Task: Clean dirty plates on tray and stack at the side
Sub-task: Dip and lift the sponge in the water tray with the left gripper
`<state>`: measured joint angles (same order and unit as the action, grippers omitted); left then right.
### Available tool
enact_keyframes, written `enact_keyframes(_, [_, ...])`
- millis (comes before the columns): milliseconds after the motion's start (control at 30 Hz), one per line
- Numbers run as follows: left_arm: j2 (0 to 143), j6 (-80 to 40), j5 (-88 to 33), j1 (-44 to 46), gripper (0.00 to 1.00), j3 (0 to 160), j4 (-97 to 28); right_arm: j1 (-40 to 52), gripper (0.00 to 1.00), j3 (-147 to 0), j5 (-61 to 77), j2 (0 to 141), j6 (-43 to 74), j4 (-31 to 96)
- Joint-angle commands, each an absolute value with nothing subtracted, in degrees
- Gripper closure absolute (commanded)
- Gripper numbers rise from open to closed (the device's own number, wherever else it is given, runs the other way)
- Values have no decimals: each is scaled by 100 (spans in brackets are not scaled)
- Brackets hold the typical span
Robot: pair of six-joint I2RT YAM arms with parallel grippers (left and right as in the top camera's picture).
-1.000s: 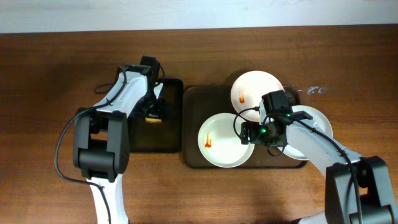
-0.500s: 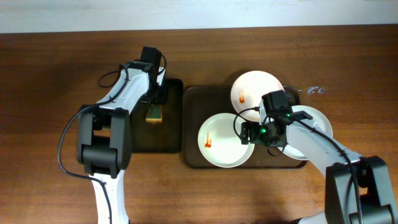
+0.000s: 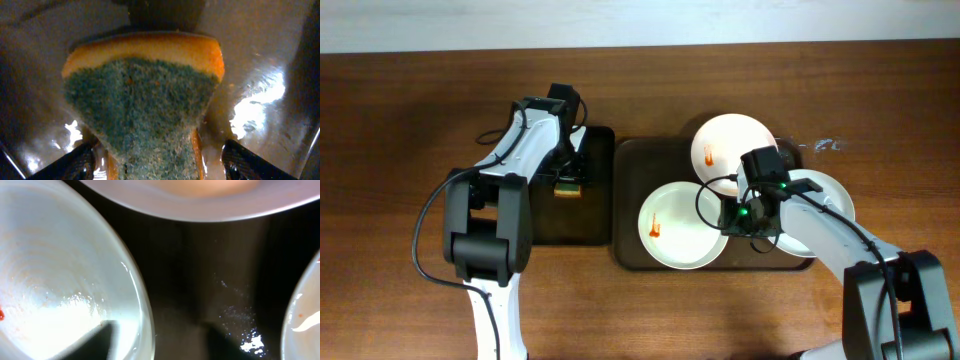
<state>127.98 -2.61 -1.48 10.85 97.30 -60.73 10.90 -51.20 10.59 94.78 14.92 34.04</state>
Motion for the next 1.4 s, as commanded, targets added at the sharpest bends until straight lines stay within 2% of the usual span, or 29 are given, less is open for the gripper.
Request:
enact_keyframes(0, [13017,-233,-366,1072,19,9690,-6136,1085,91,-5083,1090,9498,1695,3457])
enact_keyframes(33, [13017,-233,-366,1072,18,9690,-6119,1085,91,-5078,1074,9498,1695,3457])
enact_keyframes(67, [13017,-233,-366,1072,12,9690,-6093,1085,91,-5078,1015,9498,1697,3461])
enact_keyframes(167, [13017,-233,-368,1072,10,9690,-5935,1085,88,-5041,814,9498,1693,3489])
enact_keyframes(200, [13017,-233,-368,1072,12,9690,-5909,1085,88,-5024,808,9500,1693,3487])
enact_keyframes(233, [13017,-235,-368,1072,23,9690,-5898,1085,88,-5019,810,9500,1695,3468])
enact_keyframes(267, [13017,-233,-368,1072,26,9690,-5896,1085,88,-5019,810,9500,1693,3457])
enact_keyframes(333, [13019,-233,-364,1072,22,9671,-5719,1085,87,-5017,810,9500,1695,3459])
enact_keyframes(400, [13021,-233,-366,1072,22,9662,-5417,1085,88,-5017,810,9500,1693,3459])
enact_keyframes(500, [13021,-233,-366,1072,40,9662,-5207,1085,87,-5017,810,9500,1693,3470])
enact_keyframes(633, [13023,-233,-364,1072,43,9657,-5319,1085,88,-5017,810,9500,1693,3470])
enact_keyframes(667, [13028,-231,-364,1072,49,9657,-5319,1085,88,-5017,810,9500,1693,3470])
enact_keyframes(733, [13028,-233,-366,1072,94,9657,-5297,1085,89,-5017,810,9500,1693,3470])
enact_keyframes(767, [13028,-231,-368,1072,100,9660,-5304,1085,92,-5019,812,9498,1693,3481])
enact_keyframes(967, [12593,-95,-362,1055,100,10575,-6571,1085,95,-5026,834,9498,1693,3472])
enact_keyframes(1067, [12077,-86,-40,1055,100,10575,-6604,1083,85,-5026,836,9498,1693,3518])
enact_keyframes(1367, [12097,-320,-1,1223,100,9979,-6440,1085,82,-5026,832,9498,1693,3514])
